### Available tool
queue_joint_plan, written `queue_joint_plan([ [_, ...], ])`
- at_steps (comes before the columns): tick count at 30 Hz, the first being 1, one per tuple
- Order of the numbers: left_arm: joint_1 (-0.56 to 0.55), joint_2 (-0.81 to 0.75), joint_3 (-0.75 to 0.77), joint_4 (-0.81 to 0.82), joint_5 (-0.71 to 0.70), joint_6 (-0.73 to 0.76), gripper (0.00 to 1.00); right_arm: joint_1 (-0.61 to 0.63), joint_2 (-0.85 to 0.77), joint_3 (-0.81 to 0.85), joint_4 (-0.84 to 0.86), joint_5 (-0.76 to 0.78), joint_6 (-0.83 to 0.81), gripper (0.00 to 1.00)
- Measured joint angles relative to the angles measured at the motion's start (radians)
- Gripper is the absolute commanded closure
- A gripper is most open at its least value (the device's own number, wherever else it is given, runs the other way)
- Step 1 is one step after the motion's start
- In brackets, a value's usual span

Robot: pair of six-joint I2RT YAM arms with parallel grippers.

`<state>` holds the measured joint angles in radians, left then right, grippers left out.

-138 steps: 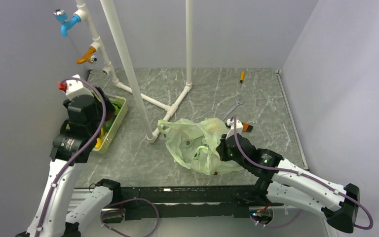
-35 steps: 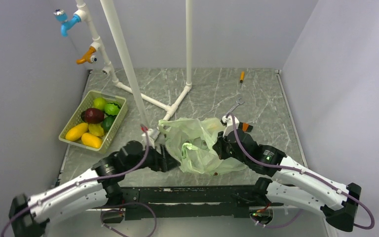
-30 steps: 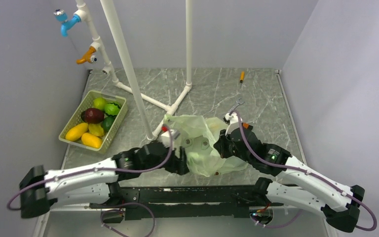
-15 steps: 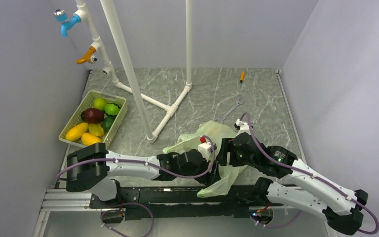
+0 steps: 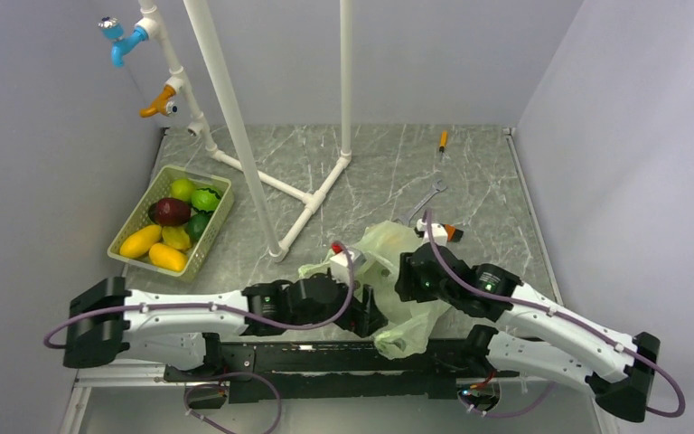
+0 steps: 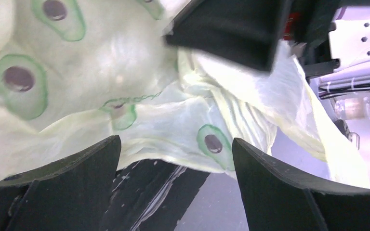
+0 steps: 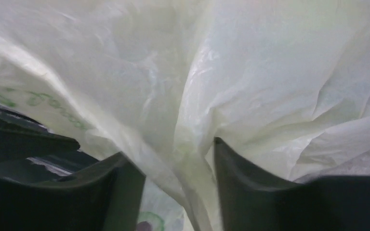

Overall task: Take the fake fruits out of the plastic bag
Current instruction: Adjust the plastic bag at the center of the board.

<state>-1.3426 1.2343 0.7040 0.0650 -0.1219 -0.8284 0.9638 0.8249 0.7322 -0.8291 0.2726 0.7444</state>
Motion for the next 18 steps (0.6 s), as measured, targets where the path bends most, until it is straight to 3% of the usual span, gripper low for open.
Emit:
queue_joint_plan([
  [6, -0.003, -0.167, -0.121, -0.017, -0.087, 0.005, 0.07, 0.000, -0.161, -0.050, 0.120, 0.010, -0.078, 0.97],
  [12, -0.003, -0.162, -0.120, 0.006, -0.123, 0.037, 0.06, 0.000, -0.166, -0.058, 0.254, -0.085, -0.207, 1.00],
  [18, -0.003, -0.078, -0.116, 0.030, -0.175, 0.031, 0.07, 0.000, -0.149, -0.051, 0.366, -0.348, -0.290, 1.00],
])
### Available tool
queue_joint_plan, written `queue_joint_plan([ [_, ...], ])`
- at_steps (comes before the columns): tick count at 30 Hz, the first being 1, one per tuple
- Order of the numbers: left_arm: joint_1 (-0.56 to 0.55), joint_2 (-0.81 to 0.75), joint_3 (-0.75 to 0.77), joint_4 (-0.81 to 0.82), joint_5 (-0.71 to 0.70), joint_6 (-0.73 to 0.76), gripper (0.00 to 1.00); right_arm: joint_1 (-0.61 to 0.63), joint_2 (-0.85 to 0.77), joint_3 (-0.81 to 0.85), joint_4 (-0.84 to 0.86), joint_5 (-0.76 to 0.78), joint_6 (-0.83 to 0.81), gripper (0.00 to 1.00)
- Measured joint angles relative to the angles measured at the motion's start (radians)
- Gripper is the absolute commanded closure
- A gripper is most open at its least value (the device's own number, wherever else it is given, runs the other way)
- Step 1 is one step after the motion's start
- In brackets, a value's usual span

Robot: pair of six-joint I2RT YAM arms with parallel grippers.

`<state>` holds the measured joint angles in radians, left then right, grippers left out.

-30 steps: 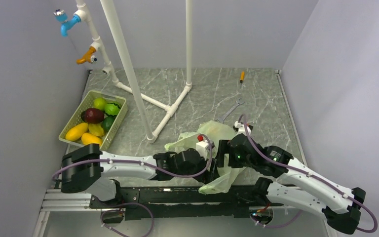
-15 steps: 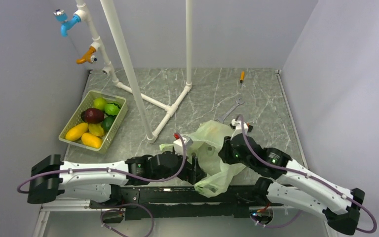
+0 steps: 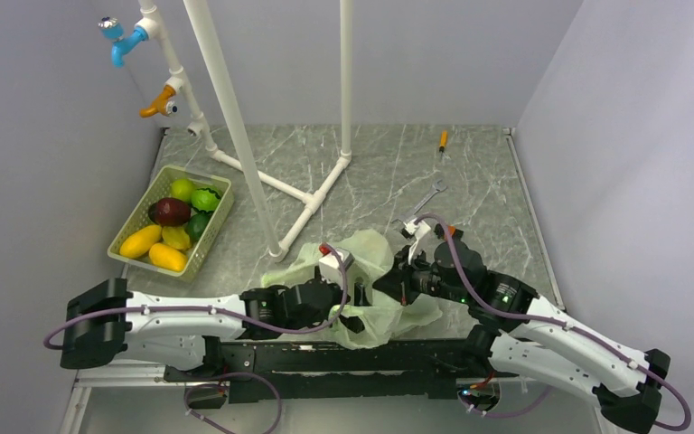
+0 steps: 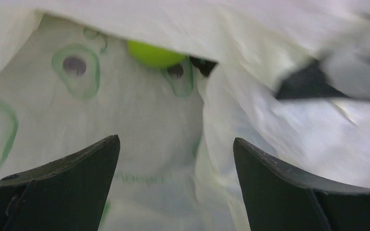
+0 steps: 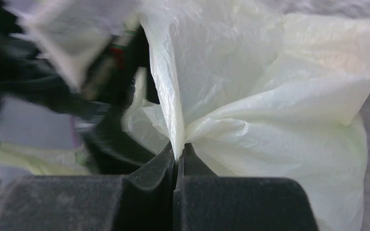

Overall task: Take the fake fruits out of the plastic bag
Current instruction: Adjust the plastic bag at the center of the board.

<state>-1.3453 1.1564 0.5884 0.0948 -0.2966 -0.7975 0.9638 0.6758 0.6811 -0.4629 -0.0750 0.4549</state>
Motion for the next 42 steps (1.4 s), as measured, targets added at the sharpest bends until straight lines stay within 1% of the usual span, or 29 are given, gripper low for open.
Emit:
queue_joint_plan([
  [2, 0.000, 0.026, 0.000, 0.014, -0.003, -0.011, 0.08, 0.000, -0.011, -0.006, 0.048, -0.083, 0.003, 1.00],
  [5, 0.000, 0.051, 0.000, 0.013, -0.004, -0.031, 0.08, 0.000, -0.004, -0.009, 0.059, -0.127, 0.018, 1.00],
  [8, 0.000, 0.055, -0.002, -0.010, -0.011, -0.056, 0.07, 0.000, 0.006, -0.012, 0.013, -0.064, 0.051, 1.00],
  [12, 0.000, 0.044, -0.035, -0.009, -0.032, -0.084, 0.04, 0.001, -0.032, -0.017, -0.133, 0.093, 0.133, 1.00],
  [16, 0.000, 0.047, -0.048, -0.035, -0.062, -0.089, 0.02, 0.001, -0.084, -0.019, -0.203, 0.145, 0.200, 1.00],
  [21, 0.000, 0.074, 0.003, -0.071, -0.078, -0.084, 0.02, 0.001, -0.087, -0.019, -0.240, 0.181, 0.237, 1.00],
  [23, 0.000, 0.076, 0.008, -0.074, -0.087, -0.092, 0.02, 0.000, -0.080, -0.018, -0.220, 0.169, 0.225, 1.00],
  [26, 0.000, 0.073, 0.000, -0.080, -0.095, -0.113, 0.02, 0.000, -0.049, -0.011, -0.135, 0.085, 0.199, 1.00],
  [29, 0.000, 0.048, -0.031, -0.086, -0.096, -0.136, 0.01, 0.001, 0.032, 0.020, -0.017, -0.062, 0.164, 1.00],
  [30, 0.000, 0.037, -0.041, -0.091, -0.097, -0.142, 0.01, 0.005, 0.061, 0.034, 0.006, -0.094, 0.155, 1.00],
  [32, 0.000, 0.013, -0.056, -0.108, -0.098, -0.151, 0.01, 0.017, 0.118, 0.054, 0.021, -0.110, 0.146, 1.00],
  [34, 0.000, -0.010, -0.062, -0.128, -0.102, -0.159, 0.01, 0.026, 0.146, 0.054, -0.005, -0.089, 0.152, 1.00],
  [38, 0.000, -0.041, -0.069, -0.140, -0.117, -0.166, 0.01, 0.030, 0.133, 0.014, -0.116, -0.006, 0.214, 1.00],
  [42, 0.000, -0.045, -0.072, -0.164, -0.132, -0.165, 0.01, 0.031, 0.137, -0.054, -0.262, 0.106, 0.383, 1.00],
])
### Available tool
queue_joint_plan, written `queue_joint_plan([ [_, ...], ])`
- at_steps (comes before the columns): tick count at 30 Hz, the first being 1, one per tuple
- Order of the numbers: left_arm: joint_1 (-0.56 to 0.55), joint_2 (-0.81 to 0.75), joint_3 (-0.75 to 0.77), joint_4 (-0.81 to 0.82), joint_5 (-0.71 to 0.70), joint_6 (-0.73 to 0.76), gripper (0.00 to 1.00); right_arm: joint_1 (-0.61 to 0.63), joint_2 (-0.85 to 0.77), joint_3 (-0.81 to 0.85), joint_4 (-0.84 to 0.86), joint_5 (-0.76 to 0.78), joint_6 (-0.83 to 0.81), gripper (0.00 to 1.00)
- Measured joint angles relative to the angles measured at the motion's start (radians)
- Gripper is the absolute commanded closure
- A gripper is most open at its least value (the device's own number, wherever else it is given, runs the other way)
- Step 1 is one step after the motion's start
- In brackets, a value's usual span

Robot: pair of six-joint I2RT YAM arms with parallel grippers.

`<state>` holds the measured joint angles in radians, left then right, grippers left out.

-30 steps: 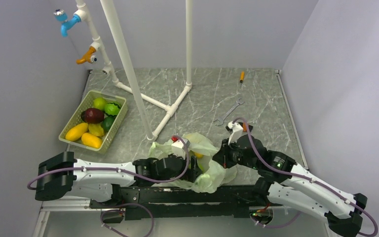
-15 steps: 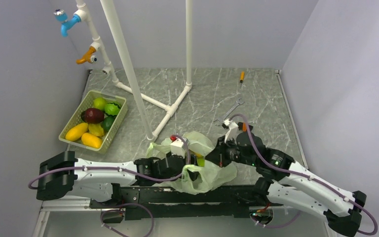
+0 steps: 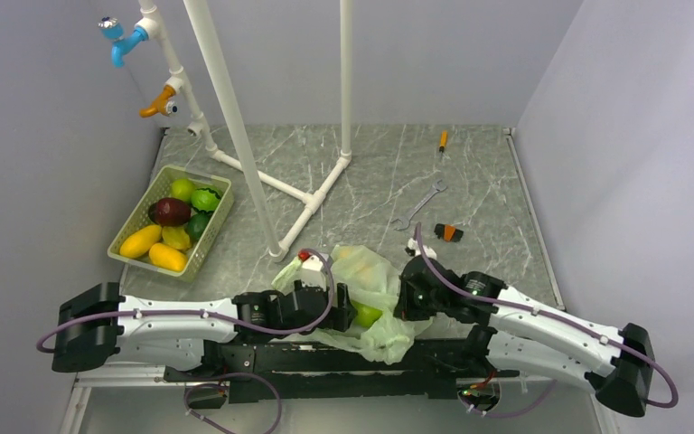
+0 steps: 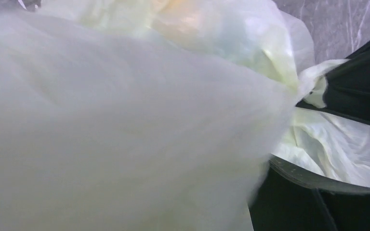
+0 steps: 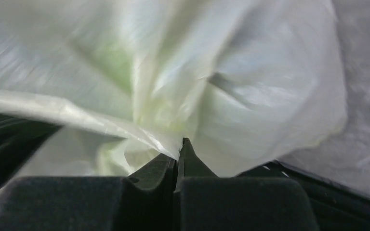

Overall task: Take the fake fruits out of the plastic bag
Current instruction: Adjust the plastic bag at the center of the board.

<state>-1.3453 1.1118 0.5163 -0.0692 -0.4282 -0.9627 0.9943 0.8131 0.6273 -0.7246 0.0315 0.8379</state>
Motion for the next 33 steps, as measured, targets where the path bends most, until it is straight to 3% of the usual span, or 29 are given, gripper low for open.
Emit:
queue_joint_plan([
  [7, 0.000, 0.032, 0.000, -0.007, -0.013, 0.004, 0.01, 0.000, 0.049, -0.180, -0.015, 0.125, 0.222, 1.00],
  [16, -0.001, 0.048, -0.003, 0.037, -0.010, 0.028, 0.01, -0.001, 0.082, -0.169, 0.066, 0.322, 0.182, 1.00],
  [25, 0.118, 0.122, 0.018, 0.109, 0.068, 0.114, 0.01, -0.126, 0.155, -0.095, 0.330, 0.583, -0.102, 1.00],
  [29, 0.174, 0.123, 0.055, 0.108, 0.089, 0.152, 0.01, -0.164, 0.198, -0.030, 0.388, 0.606, -0.240, 1.00],
  [33, 0.181, 0.111, 0.068, 0.120, 0.097, 0.166, 0.02, -0.164, 0.099, -0.031, 0.435, 0.520, -0.356, 1.00],
])
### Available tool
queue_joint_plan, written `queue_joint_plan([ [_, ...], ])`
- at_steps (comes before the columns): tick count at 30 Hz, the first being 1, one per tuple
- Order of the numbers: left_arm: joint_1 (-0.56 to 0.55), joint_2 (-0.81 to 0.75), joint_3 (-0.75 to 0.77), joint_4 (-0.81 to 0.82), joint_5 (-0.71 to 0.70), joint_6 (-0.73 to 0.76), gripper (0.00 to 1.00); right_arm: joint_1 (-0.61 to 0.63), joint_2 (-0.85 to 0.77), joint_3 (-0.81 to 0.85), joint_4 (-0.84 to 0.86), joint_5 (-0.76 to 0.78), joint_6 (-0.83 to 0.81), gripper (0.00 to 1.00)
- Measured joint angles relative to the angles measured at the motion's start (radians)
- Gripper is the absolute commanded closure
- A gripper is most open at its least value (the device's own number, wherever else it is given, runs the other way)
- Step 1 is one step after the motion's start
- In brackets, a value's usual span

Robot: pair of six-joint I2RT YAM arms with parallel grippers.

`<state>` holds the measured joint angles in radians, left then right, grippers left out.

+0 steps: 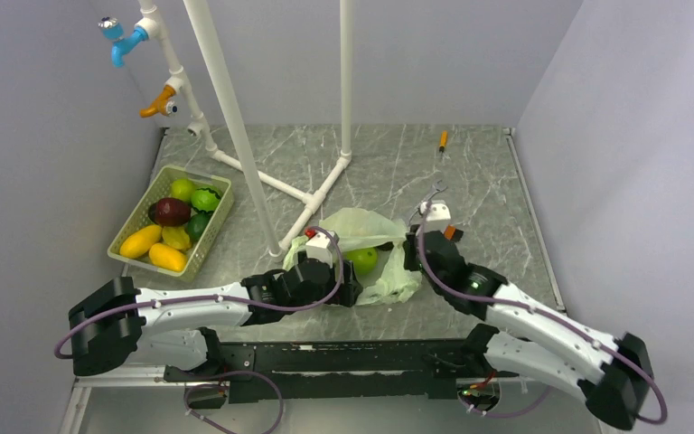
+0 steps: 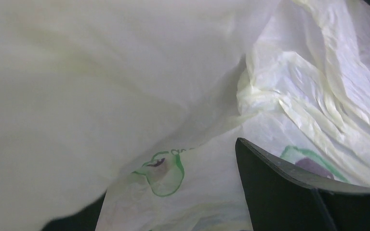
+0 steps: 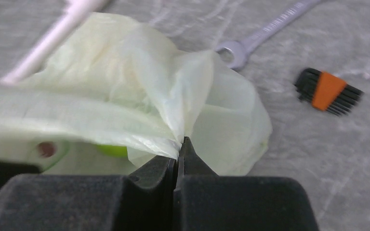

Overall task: Take the fake fruits out of the plastic bag
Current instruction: Adjust the plastic bag at the center of the board, then take out the fake fruit from the plastic bag.

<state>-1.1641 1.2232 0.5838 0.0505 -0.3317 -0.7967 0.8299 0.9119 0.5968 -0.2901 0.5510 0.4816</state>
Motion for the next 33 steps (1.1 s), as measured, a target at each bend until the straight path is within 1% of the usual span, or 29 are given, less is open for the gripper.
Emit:
queue_joint_plan([
  [5, 0.005, 0.000, 0.000, 0.016, 0.015, 0.001, 0.02, 0.000, -0.264, -0.151, 0.108, -0.203, -0.057, 1.00],
  [8, 0.011, 0.016, 0.005, 0.017, 0.020, 0.014, 0.01, 0.000, -0.340, -0.235, 0.132, -0.279, -0.054, 1.00],
  [12, 0.026, 0.053, 0.031, 0.012, 0.020, 0.035, 0.01, 0.000, -0.345, -0.290, 0.132, -0.346, -0.037, 1.00],
  [19, 0.045, 0.095, 0.100, 0.000, -0.001, 0.084, 0.01, 0.000, -0.303, -0.292, 0.154, -0.396, -0.027, 1.00],
  [23, 0.045, 0.136, 0.119, 0.018, -0.023, 0.112, 0.04, 0.000, -0.289, -0.290, 0.169, -0.413, -0.026, 1.00],
  [26, 0.046, 0.181, 0.129, 0.023, -0.054, 0.144, 0.01, 0.000, -0.282, -0.280, 0.172, -0.427, -0.026, 1.00],
  [33, 0.050, 0.314, 0.202, 0.034, -0.131, 0.232, 0.01, 0.000, -0.294, -0.261, 0.171, -0.430, -0.029, 1.00],
])
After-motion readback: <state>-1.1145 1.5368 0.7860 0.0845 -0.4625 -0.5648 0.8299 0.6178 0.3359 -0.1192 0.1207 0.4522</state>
